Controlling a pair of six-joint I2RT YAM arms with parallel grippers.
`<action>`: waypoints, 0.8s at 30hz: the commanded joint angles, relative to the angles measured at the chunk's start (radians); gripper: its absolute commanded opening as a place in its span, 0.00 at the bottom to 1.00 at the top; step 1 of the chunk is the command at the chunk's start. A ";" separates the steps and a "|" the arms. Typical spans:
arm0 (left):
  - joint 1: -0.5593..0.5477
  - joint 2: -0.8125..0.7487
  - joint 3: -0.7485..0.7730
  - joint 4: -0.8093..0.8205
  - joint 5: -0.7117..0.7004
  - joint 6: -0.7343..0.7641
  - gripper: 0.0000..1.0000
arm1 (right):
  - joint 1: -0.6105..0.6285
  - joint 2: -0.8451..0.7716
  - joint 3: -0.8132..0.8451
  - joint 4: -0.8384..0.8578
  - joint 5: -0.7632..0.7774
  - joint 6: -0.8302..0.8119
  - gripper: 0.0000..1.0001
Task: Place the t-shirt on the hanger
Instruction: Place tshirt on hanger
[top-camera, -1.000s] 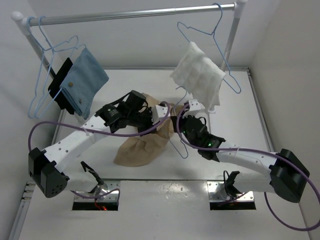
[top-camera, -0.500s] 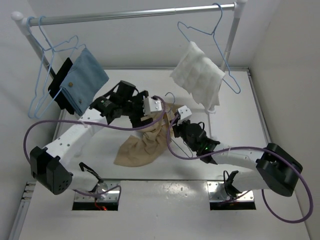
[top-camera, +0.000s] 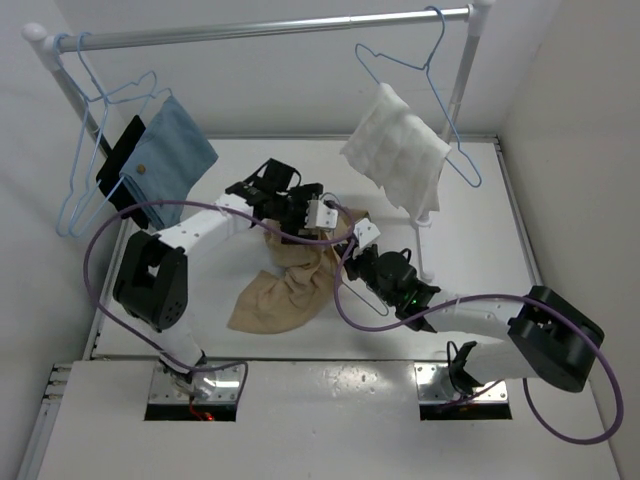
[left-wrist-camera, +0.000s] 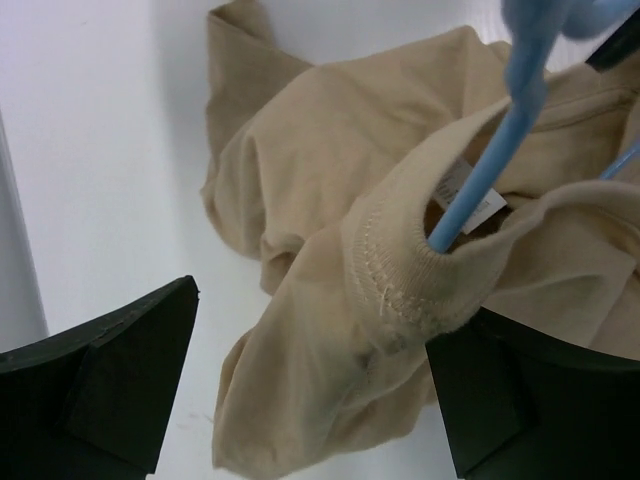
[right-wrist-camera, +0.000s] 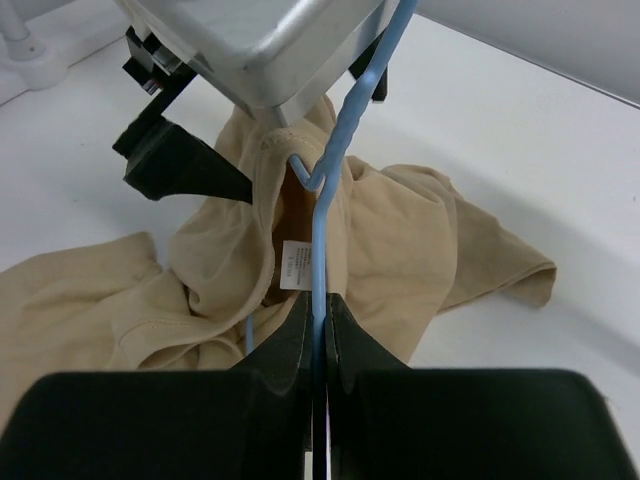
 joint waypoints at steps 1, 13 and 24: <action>0.032 0.044 0.107 -0.194 0.155 0.181 0.93 | 0.002 -0.033 -0.001 0.111 -0.011 -0.007 0.00; 0.050 0.047 0.185 -0.454 0.238 0.120 0.00 | 0.002 0.021 0.049 0.141 0.023 -0.006 0.00; 0.004 -0.492 -0.247 0.003 -0.125 -0.231 0.00 | 0.011 -0.186 0.112 -0.233 0.138 0.109 0.77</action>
